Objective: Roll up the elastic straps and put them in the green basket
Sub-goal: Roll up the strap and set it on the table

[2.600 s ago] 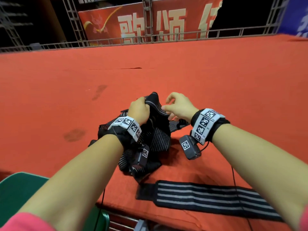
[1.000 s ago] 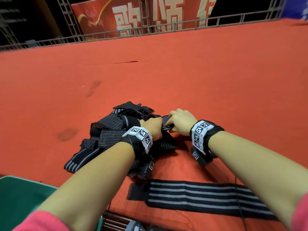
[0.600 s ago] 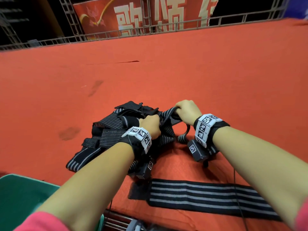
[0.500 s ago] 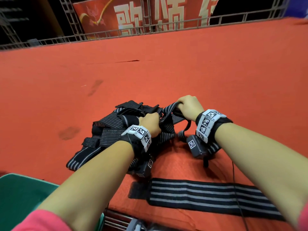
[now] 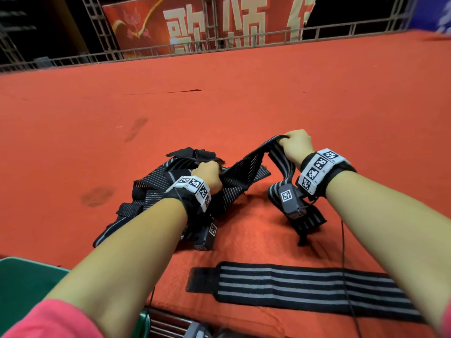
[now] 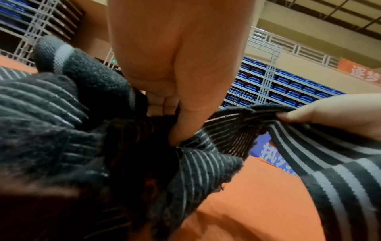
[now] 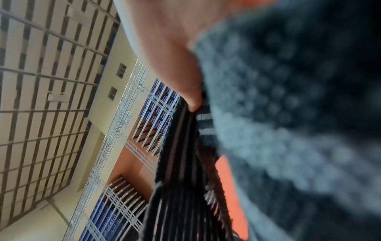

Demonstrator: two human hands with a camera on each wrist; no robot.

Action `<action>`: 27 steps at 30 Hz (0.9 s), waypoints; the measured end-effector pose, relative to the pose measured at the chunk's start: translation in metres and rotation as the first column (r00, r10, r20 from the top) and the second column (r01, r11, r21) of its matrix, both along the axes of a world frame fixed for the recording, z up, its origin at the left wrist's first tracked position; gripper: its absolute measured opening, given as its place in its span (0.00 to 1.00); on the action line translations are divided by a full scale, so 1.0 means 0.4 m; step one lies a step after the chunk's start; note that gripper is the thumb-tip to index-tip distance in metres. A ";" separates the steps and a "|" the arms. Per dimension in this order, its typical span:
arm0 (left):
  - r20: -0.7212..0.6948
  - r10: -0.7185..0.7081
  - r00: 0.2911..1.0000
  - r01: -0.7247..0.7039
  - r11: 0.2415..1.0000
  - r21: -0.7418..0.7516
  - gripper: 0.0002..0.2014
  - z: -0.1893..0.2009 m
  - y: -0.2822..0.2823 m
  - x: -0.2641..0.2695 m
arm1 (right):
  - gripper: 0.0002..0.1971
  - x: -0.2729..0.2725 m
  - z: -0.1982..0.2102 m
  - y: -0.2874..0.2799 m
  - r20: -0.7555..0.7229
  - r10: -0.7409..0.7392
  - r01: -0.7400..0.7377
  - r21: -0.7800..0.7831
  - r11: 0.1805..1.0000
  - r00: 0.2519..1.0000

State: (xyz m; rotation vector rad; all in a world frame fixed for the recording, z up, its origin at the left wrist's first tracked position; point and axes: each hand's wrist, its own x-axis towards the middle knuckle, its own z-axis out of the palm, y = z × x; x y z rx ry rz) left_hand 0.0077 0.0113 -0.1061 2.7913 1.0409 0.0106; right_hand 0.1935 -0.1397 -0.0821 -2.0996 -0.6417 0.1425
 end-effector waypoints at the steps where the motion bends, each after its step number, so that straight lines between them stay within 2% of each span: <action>1: -0.007 0.005 1.000 -0.005 1.000 -0.005 0.07 0.002 0.004 0.001 | 0.10 0.005 -0.001 -0.001 -0.021 -0.021 0.022 0.021 1.000 1.000; 5: -0.016 0.036 0.999 -0.036 0.999 0.009 0.09 -0.003 0.022 -0.005 | 0.16 0.030 -0.014 -0.018 -0.114 -0.104 0.115 0.093 0.989 0.988; 9: -0.020 0.073 0.997 -0.073 0.997 0.019 0.08 -0.002 0.038 -0.021 | 0.12 0.028 -0.030 -0.020 -0.135 -0.115 0.127 0.087 0.988 0.984; 11: -0.018 0.081 0.997 -0.081 0.996 0.030 0.09 0.000 0.039 -0.029 | 0.09 0.016 -0.033 -0.011 -0.108 -0.047 0.058 0.103 0.993 0.993; 15: -0.009 0.025 1.000 -0.025 1.000 -0.010 0.19 -0.012 0.025 -0.027 | 0.19 -0.038 -0.021 0.016 -0.080 0.153 -0.142 0.132 0.981 0.985; 19: 0.055 -0.049 0.997 0.055 0.991 -0.119 0.30 -0.023 -0.011 -0.002 | 0.16 -0.089 0.006 0.046 -0.079 0.283 -0.268 0.156 0.951 0.956; 24: 0.134 -0.022 0.991 0.054 0.969 -0.243 0.28 -0.027 -0.047 0.045 | 0.14 -0.119 0.026 0.056 -0.090 0.345 -0.323 0.196 0.926 0.934; 27: 0.147 0.051 0.988 -0.016 0.974 -0.227 0.15 -0.020 -0.052 0.054 | 0.14 -0.115 0.029 0.044 -0.118 0.373 -0.347 0.199 0.917 0.920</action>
